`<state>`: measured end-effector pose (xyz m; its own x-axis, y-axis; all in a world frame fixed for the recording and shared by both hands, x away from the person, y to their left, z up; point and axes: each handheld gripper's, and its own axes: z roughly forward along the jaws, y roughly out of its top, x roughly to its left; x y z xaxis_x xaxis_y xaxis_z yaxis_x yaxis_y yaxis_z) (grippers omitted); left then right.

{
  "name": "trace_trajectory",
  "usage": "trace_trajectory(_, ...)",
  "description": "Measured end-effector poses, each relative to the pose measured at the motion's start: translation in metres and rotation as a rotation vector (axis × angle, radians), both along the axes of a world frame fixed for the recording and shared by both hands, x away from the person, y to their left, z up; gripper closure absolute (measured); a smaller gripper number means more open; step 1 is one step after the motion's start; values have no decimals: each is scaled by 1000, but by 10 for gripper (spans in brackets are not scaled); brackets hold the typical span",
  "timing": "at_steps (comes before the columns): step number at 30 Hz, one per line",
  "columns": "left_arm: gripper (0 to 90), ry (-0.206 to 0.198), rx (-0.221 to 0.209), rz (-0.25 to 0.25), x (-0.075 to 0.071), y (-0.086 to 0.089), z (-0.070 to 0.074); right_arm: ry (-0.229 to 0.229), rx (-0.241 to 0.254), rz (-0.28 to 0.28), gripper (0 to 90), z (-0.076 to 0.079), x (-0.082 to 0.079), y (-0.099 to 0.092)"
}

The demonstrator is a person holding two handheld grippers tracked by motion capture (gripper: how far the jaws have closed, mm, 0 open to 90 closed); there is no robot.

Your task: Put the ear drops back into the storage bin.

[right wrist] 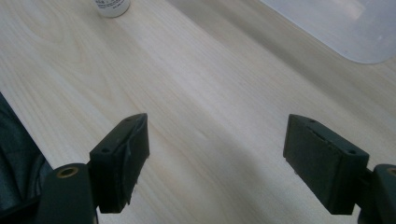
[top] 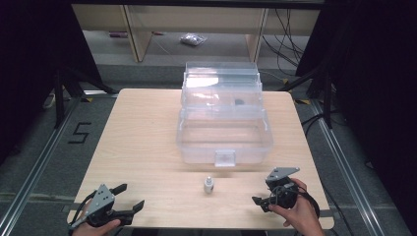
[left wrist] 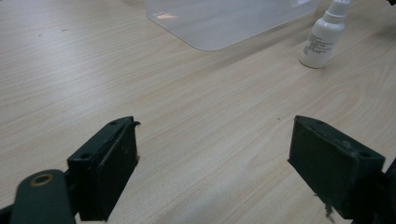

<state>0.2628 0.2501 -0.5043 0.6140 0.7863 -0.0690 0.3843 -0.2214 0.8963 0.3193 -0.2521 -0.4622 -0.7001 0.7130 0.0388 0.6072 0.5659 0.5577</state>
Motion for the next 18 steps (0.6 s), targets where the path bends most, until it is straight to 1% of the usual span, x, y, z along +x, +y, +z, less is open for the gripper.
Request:
trace_trajectory(3,147,1,3,-2,0,0,0,3,-11,15,243,3,1,4)
trace_trajectory(4,147,1,-1,-1,0,0,0,-4,-15,31,244,4,2,6)
trace_trajectory(5,147,1,-3,1,0,0,0,-16,-22,43,244,6,4,13)
trace_trajectory(6,148,2,-1,0,0,0,0,-4,-15,50,244,7,4,16)
trace_trajectory(7,147,2,-1,-2,0,0,0,-3,-29,59,244,9,5,20)
trace_trajectory(8,147,3,0,-1,0,0,0,-13,-37,71,244,10,6,24)
trace_trajectory(9,148,3,0,-1,0,0,0,-13,-37,71,244,10,6,24)
trace_trajectory(10,147,5,-4,0,0,0,0,0,-46,90,245,13,8,31)
trace_trajectory(11,147,5,-4,0,0,0,0,0,-46,90,245,13,8,31)
trace_trajectory(12,147,5,-3,-1,0,0,0,8,-58,102,247,14,11,39)
trace_trajectory(13,147,5,-3,-1,0,1,0,8,-58,102,247,14,11,39)
trace_trajectory(14,147,3,-10,-3,0,0,0,-2,-66,136,249,15,14,46)
trace_trajectory(15,148,3,-10,-3,0,0,0,-2,-66,136,249,15,14,46)
trace_trajectory(16,148,3,-10,-2,0,0,0,8,-69,146,251,16,14,48)
trace_trajectory(17,148,4,-3,1,0,1,0,13,-77,156,252,17,16,53)
trace_trajectory(18,147,7,-9,-6,0,1,0,8,-83,180,259,18,17,59)
